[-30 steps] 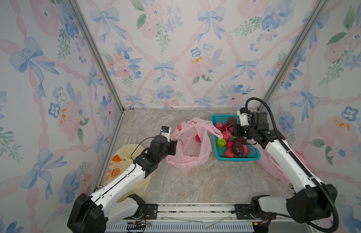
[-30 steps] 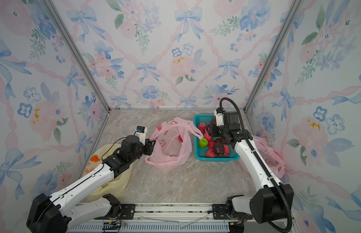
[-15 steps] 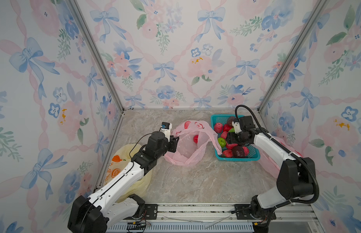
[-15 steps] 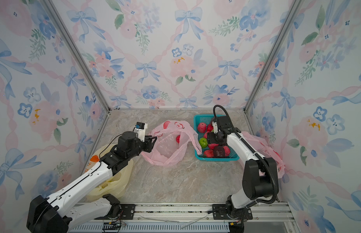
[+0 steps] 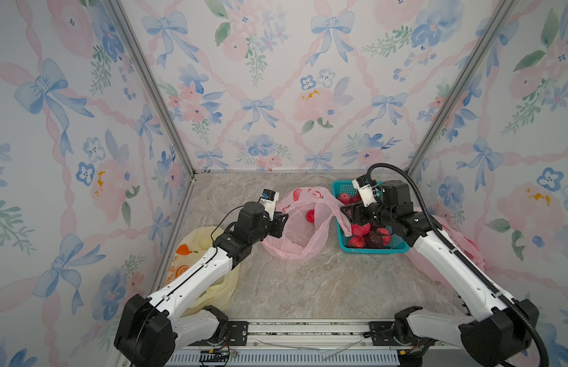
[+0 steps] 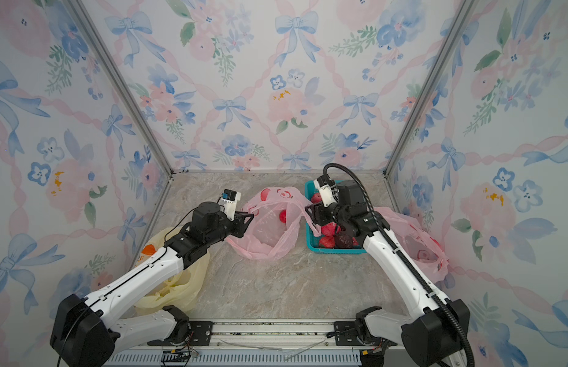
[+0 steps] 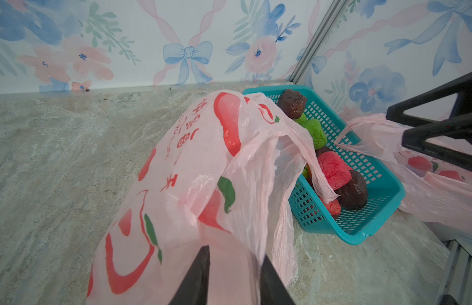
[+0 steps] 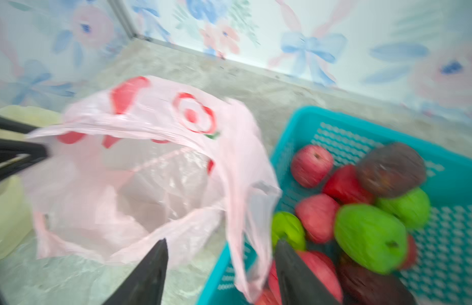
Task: Untie the knot of a plastic bag & take out the apple
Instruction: Place the apple in the basket, then adjust the plastic bag at the center of the board.
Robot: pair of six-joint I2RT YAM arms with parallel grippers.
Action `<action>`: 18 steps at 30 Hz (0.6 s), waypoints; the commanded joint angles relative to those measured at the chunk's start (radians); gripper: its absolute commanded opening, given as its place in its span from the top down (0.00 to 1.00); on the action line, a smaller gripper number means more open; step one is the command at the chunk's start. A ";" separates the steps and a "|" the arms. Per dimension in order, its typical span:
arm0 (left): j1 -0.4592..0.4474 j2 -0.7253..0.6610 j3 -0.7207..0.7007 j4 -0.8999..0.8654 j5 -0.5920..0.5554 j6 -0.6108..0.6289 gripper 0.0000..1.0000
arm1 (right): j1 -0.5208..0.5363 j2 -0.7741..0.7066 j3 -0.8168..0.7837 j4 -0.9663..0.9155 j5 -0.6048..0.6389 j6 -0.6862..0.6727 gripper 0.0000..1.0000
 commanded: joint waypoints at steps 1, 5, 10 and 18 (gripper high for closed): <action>-0.002 0.024 0.041 0.022 0.033 0.031 0.68 | 0.074 0.083 -0.033 0.088 -0.141 -0.031 0.46; -0.006 0.031 0.065 0.017 0.041 0.045 0.68 | 0.138 0.253 0.008 0.161 -0.148 -0.005 0.54; -0.006 0.024 0.079 0.007 0.048 0.056 0.68 | 0.198 0.415 0.068 0.265 -0.056 0.001 0.57; -0.005 0.036 0.084 0.007 0.115 0.051 0.68 | 0.280 0.616 0.161 0.397 0.345 0.052 0.56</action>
